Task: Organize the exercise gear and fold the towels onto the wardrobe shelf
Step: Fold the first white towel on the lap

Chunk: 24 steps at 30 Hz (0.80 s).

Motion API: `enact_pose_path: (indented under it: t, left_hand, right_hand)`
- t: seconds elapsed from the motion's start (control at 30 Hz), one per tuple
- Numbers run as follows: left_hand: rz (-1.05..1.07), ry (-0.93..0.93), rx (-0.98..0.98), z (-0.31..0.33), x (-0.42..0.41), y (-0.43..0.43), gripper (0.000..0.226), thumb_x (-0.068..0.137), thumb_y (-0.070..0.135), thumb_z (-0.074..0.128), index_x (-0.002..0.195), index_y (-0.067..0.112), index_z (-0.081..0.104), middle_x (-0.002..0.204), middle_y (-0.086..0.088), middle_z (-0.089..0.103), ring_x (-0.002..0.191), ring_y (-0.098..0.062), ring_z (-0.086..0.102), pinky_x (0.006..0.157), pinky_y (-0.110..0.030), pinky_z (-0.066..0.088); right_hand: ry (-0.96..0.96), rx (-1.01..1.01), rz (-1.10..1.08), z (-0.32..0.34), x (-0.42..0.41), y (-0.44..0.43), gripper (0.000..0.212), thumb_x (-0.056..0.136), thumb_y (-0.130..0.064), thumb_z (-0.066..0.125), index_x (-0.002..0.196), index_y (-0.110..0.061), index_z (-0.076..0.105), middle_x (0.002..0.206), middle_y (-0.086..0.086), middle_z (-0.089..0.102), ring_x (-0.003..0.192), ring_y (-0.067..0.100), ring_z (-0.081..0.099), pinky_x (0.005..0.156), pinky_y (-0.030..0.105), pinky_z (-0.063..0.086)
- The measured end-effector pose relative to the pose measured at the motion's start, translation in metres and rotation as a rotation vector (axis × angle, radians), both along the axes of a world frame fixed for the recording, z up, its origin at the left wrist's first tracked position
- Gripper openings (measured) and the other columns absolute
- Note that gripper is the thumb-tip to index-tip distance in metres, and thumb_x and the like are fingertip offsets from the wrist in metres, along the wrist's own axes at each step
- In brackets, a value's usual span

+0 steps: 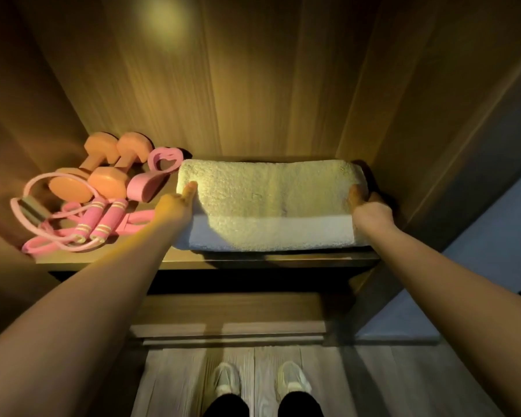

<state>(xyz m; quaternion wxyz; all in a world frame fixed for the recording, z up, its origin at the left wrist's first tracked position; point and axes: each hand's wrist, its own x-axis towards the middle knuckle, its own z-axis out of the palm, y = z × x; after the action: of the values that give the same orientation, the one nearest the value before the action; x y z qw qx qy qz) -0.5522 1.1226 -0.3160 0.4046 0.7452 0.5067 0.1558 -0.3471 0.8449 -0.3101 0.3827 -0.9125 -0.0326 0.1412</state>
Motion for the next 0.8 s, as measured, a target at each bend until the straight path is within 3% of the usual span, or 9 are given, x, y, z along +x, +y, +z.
enact_pose_path:
  t: [0.1,0.2,0.33,0.4,0.47,0.53,0.6,0.67,0.8]
  left_hand:
    - [-0.042,0.061,0.055,-0.011,0.012,0.005,0.062,0.098,0.059,0.032,0.081,0.004,0.055,0.088,-0.012,0.055,0.089,-0.031,0.049,0.08,-0.035,0.032]
    - [-0.091,0.119,0.19,-0.029,0.01,0.005,0.057,0.099,0.056,0.032,0.068,0.01,0.048,0.069,-0.004,0.048,0.078,-0.027,0.045,0.072,-0.035,0.03]
    - [-0.066,0.03,0.232,-0.03,0.009,-0.004,0.046,0.099,0.048,0.042,0.1,0.003,0.045,0.095,-0.015,0.054,0.085,-0.03,0.048,0.073,-0.038,0.033]
    - [-0.094,-0.005,0.39,-0.021,0.007,-0.013,0.047,0.099,0.038,0.05,0.123,-0.002,0.04,0.121,-0.024,0.048,0.101,-0.04,0.052,0.077,-0.044,0.04]
    - [-0.228,0.006,0.644,-0.009,0.003,-0.024,0.06,0.096,0.038,0.054,0.139,0.003,0.035,0.142,-0.023,0.037,0.12,-0.043,0.046,0.09,-0.051,0.042]
    - [-0.481,0.156,0.824,-0.001,-0.004,-0.036,0.078,0.092,0.06,0.043,0.151,0.013,0.024,0.157,-0.016,0.023,0.14,-0.037,0.03,0.111,-0.055,0.029]
    - [-0.699,0.342,0.888,-0.006,-0.008,-0.053,0.092,0.083,0.08,0.018,0.156,0.026,-0.001,0.163,-0.008,-0.002,0.149,-0.034,0.005,0.117,-0.061,0.01]
    - [-0.789,0.45,0.915,-0.019,-0.009,-0.065,0.089,0.078,0.083,0.006,0.15,0.038,-0.021,0.159,-0.007,-0.023,0.148,-0.037,-0.008,0.114,-0.067,0.006]
    - [-0.746,0.474,0.946,-0.033,0.006,-0.066,0.083,0.078,0.08,0.003,0.146,0.042,-0.028,0.159,-0.011,-0.023,0.147,-0.041,-0.007,0.112,-0.069,0.008]
  right_hand:
    - [-0.032,-0.134,-0.009,-0.005,0.009,0.01,0.066,0.1,-0.058,0.022,0.137,-0.005,0.037,0.135,0.021,0.044,0.12,0.038,0.049,0.088,0.042,0.038]
    - [-0.106,-0.147,-0.004,-0.026,0.006,0.01,0.056,0.102,-0.051,0.026,0.126,-0.003,0.042,0.12,0.021,0.051,0.108,0.038,0.055,0.081,0.041,0.042]
    - [-0.154,-0.121,-0.02,-0.029,-0.001,0.011,0.048,0.103,-0.044,0.031,0.127,-0.004,0.04,0.103,0.018,0.055,0.08,0.031,0.057,0.066,0.036,0.041]
    - [-0.17,-0.155,0.014,-0.018,-0.005,0.013,0.048,0.104,-0.037,0.03,0.142,-0.009,0.028,0.115,0.02,0.056,0.075,0.028,0.055,0.06,0.034,0.041]
    - [-0.291,-0.23,0.143,-0.009,-0.011,0.014,0.055,0.104,-0.029,0.031,0.153,-0.016,0.011,0.147,0.02,0.038,0.099,0.031,0.058,0.067,0.037,0.048]
    - [-0.424,-0.326,0.359,-0.002,-0.024,0.012,0.065,0.102,-0.034,0.034,0.155,-0.025,-0.002,0.163,0.005,0.0,0.132,0.029,0.043,0.092,0.044,0.049]
    - [-0.452,-0.376,0.596,-0.004,-0.039,0.008,0.074,0.097,-0.05,0.037,0.151,-0.039,-0.012,0.162,-0.004,-0.015,0.135,0.029,0.04,0.104,0.055,0.036]
    - [-0.491,-0.419,0.79,-0.015,-0.052,0.005,0.079,0.091,-0.066,0.037,0.143,-0.054,-0.021,0.163,-0.003,-0.011,0.139,0.037,0.033,0.107,0.068,0.02]
    - [-0.505,-0.487,0.838,-0.034,-0.043,0.008,0.074,0.087,-0.075,0.031,0.132,-0.066,-0.028,0.155,-0.007,-0.031,0.147,0.039,-0.004,0.108,0.075,0.011]
